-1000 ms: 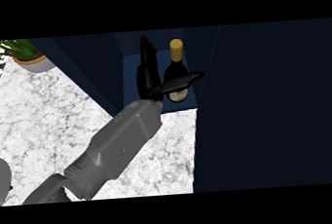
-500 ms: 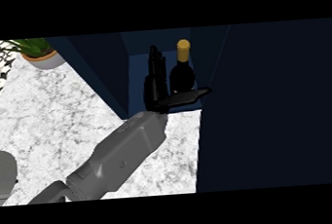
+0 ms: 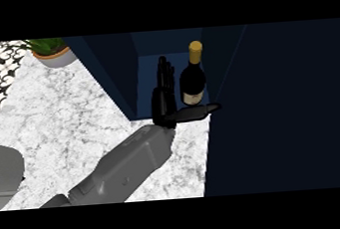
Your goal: Pick up the wine, place it into the cabinet and close the cabinet
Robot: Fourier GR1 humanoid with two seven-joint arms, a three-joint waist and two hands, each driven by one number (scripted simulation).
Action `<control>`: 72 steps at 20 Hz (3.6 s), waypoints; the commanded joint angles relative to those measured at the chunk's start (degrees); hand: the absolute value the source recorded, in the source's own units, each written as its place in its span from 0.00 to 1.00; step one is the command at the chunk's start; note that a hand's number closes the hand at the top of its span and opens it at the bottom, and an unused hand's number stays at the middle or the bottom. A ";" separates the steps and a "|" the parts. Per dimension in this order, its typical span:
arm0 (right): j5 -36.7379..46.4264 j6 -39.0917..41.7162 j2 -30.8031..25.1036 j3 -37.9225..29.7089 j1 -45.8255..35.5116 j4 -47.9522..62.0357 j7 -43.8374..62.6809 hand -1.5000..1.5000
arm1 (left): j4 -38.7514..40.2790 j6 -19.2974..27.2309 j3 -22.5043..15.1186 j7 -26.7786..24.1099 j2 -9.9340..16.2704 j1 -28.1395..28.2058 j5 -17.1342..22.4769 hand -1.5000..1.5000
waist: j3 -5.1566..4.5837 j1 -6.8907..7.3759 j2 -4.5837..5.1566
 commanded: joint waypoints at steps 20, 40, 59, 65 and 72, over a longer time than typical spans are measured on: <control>3.13 -1.77 -0.56 -0.25 2.27 -5.12 1.04 0.00 | -39.46 1.87 0.41 8.86 17.80 21.67 -22.98 0.00 | 0.01 1.62 -0.42; -7.73 11.11 -3.87 13.99 9.14 -9.79 4.16 1.00 | -69.16 -9.99 5.57 7.62 44.69 47.91 -26.37 1.00 | -0.02 2.04 -0.50; 12.23 -18.60 2.05 53.49 -12.69 1.73 12.36 1.00 | -67.77 -32.51 26.22 1.05 63.63 69.41 -12.65 0.00 | -0.30 3.66 -1.22; 14.78 -29.43 1.82 49.42 -22.52 5.72 10.03 1.00 | -64.83 -37.94 31.26 -0.46 67.60 72.33 -11.81 0.00 | -0.25 4.10 -0.93; 13.14 -37.38 1.67 45.60 -30.42 12.58 7.79 1.00 | -61.26 -45.94 34.71 -1.77 69.53 75.61 -11.47 0.00 | -0.28 5.23 -0.55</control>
